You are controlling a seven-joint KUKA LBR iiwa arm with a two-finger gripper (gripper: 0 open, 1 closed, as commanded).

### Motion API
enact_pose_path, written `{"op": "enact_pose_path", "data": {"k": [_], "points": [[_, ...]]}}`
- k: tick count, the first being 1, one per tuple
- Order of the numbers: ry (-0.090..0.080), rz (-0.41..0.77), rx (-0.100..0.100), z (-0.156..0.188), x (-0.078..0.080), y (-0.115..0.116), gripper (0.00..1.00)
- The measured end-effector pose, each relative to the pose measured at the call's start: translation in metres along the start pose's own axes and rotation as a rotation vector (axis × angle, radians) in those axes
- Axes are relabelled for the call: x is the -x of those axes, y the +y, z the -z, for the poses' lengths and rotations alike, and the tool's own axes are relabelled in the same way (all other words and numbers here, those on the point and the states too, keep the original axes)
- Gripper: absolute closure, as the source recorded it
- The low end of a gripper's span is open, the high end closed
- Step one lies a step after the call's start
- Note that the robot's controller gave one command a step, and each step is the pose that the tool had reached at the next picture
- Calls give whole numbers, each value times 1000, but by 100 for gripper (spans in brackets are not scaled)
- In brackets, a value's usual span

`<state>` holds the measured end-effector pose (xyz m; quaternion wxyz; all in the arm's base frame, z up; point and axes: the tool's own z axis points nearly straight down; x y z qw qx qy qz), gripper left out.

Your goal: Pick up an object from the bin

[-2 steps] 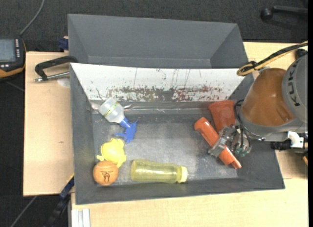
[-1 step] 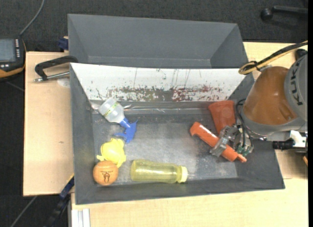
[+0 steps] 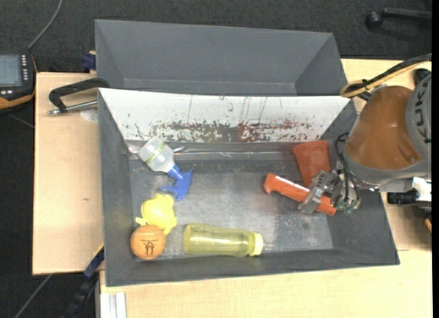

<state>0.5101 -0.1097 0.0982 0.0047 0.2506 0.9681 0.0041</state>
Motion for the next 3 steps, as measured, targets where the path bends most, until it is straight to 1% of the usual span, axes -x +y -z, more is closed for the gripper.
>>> {"op": "enact_pose_path", "data": {"k": [1, 2, 3], "points": [[-7, 1, 2, 10, 2, 1, 100], [-7, 0, 2, 14, 2, 1, 100], [-2, 1, 1, 19, 1, 0, 100]]}}
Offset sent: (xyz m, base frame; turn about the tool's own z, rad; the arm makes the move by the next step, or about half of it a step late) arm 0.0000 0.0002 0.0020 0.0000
